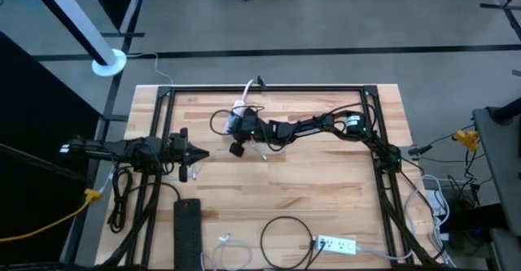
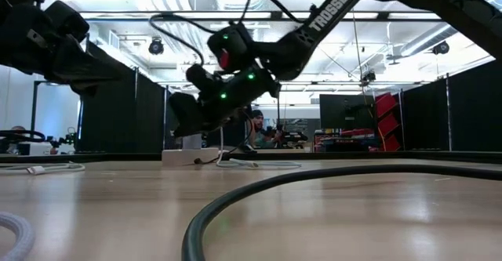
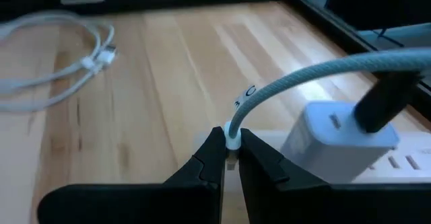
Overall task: Plug in charger cables
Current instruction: Insert the top white charger cable into the top white outlet extension
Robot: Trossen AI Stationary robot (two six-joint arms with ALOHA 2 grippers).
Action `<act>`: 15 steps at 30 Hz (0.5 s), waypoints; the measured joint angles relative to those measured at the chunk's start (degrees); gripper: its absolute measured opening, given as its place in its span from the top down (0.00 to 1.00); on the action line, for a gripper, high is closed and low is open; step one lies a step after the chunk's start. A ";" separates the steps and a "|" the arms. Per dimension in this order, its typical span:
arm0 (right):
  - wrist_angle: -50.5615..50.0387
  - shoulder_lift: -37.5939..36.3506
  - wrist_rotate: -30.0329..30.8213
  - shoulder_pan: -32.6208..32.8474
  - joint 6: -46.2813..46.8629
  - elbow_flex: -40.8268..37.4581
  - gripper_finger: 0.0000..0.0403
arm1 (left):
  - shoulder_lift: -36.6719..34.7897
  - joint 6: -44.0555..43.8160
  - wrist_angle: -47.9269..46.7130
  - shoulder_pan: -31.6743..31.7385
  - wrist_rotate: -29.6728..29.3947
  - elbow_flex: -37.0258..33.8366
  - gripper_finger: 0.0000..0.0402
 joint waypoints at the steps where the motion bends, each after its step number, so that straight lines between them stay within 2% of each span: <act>1: 0.22 0.28 -0.02 -0.16 0.01 -0.03 0.96 | 0.00 0.24 0.72 0.00 0.00 -0.16 0.94; 9: 0.74 1.38 -0.06 -0.69 -0.43 1.04 0.96 | 0.25 0.30 6.28 0.00 0.00 -1.93 0.94; 15: 0.78 1.38 -0.67 -0.62 1.98 1.04 0.96 | 0.42 0.89 6.75 0.00 0.00 -2.10 0.94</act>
